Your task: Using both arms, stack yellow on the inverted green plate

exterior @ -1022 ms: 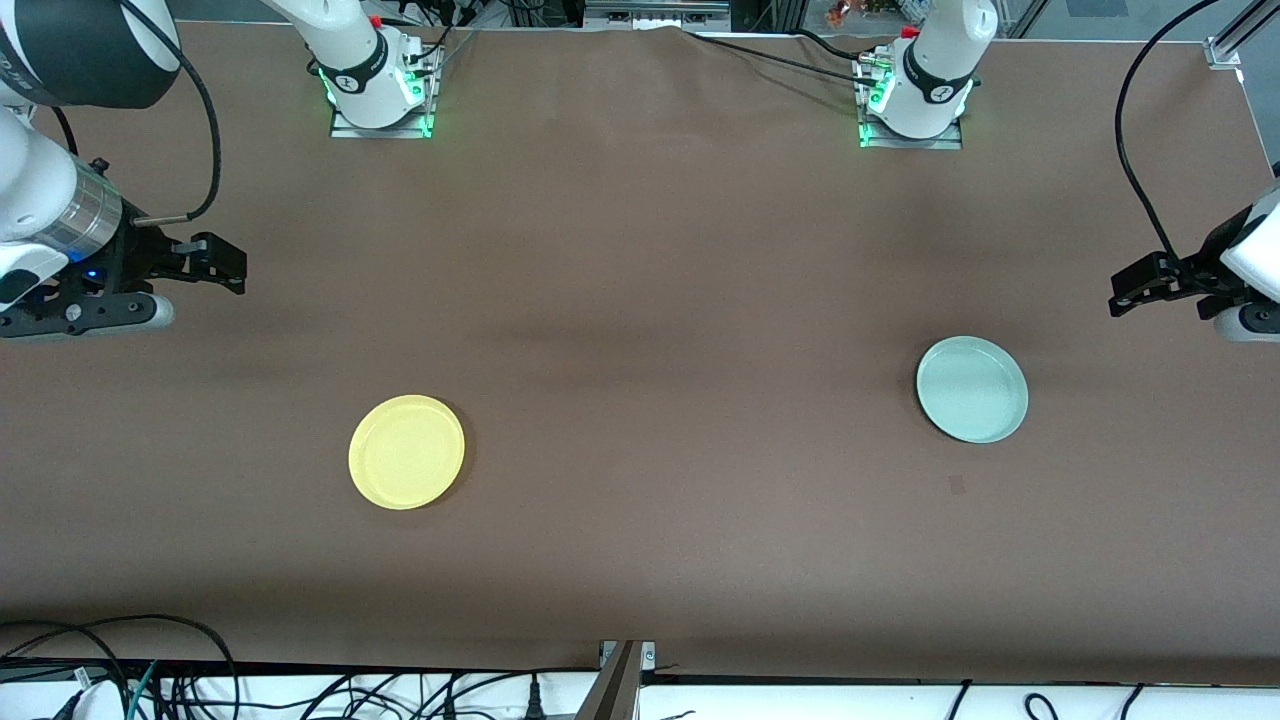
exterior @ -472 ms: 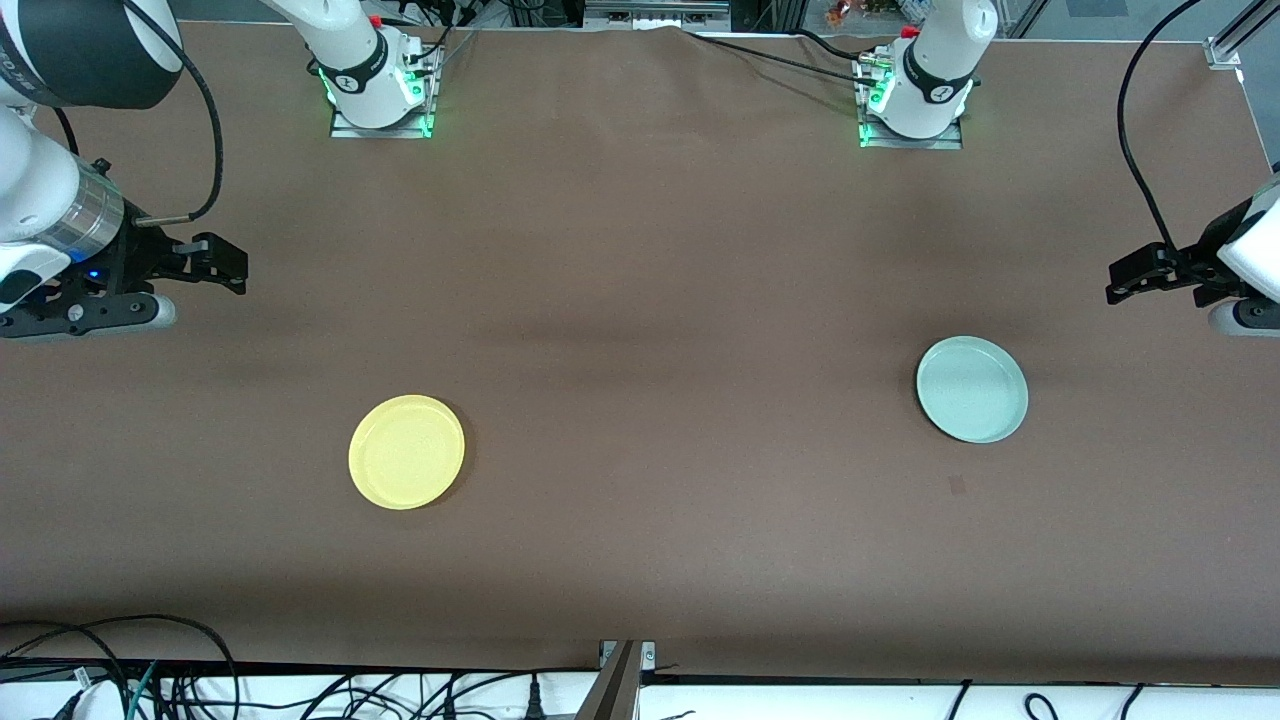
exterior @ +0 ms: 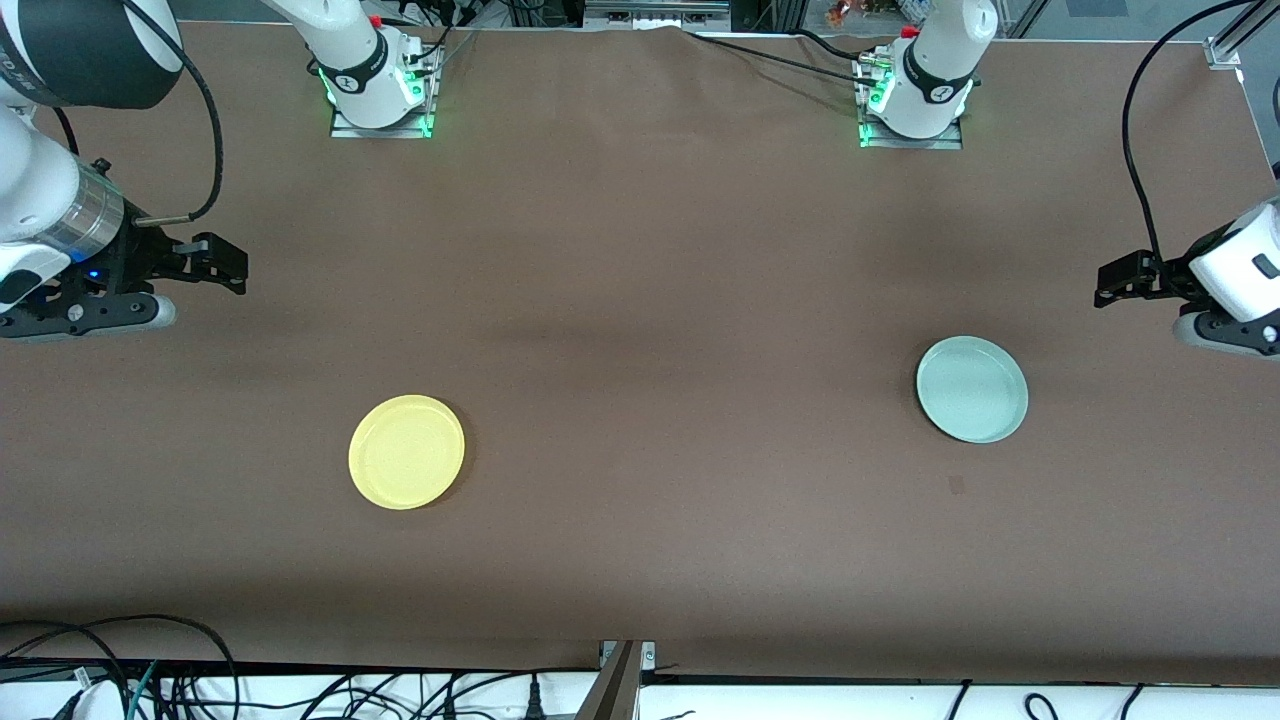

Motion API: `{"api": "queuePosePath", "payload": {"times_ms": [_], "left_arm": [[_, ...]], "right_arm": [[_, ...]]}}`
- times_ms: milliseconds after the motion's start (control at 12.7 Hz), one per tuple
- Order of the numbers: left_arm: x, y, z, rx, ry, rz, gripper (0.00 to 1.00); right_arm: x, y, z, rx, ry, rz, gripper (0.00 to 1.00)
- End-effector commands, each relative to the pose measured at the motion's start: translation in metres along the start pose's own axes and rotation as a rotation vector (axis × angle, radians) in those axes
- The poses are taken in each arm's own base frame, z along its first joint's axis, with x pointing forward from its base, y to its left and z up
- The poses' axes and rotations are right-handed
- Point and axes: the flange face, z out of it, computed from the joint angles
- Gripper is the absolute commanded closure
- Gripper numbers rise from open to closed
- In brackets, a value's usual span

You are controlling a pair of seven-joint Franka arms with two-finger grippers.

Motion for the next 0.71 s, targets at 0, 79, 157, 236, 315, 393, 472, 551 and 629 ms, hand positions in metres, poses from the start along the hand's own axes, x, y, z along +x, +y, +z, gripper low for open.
{"api": "queuePosePath", "payload": {"times_ms": [0,79,157,236,315,393,472,551,629], "left_arm": [[0.013,-0.022,0.022,-0.015,-0.03,0.106,0.0],[0.023,-0.026,0.035,-0.009,-0.023,0.146,0.0],[0.034,-0.03,0.056,-0.01,-0.019,0.196,0.0],[0.043,-0.042,0.081,-0.015,-0.022,0.233,0.0],[0.054,-0.048,0.106,-0.019,-0.019,0.257,0.0],[0.064,-0.051,0.131,-0.017,-0.015,0.278,0.0],[0.073,-0.055,0.158,-0.015,-0.016,0.301,0.0],[0.079,-0.063,0.184,-0.014,-0.013,0.342,0.0],[0.084,-0.064,0.211,-0.01,-0.005,0.385,0.0]], "right_arm": [[-0.006,-0.001,-0.008,-0.016,0.003,0.007,0.0],[-0.007,-0.001,-0.009,-0.016,0.003,0.002,0.0],[-0.008,-0.001,-0.009,-0.016,0.002,0.002,0.0],[-0.008,-0.001,-0.007,-0.017,-0.01,0.002,0.0],[-0.009,-0.001,-0.005,-0.017,-0.02,0.002,0.0],[-0.009,0.0,-0.005,-0.019,-0.021,0.002,0.0],[-0.01,0.0,-0.007,-0.017,-0.018,0.002,0.0],[-0.01,0.0,-0.008,-0.017,-0.017,0.003,0.0],[-0.009,0.0,-0.007,-0.017,-0.015,0.003,0.0]]}}
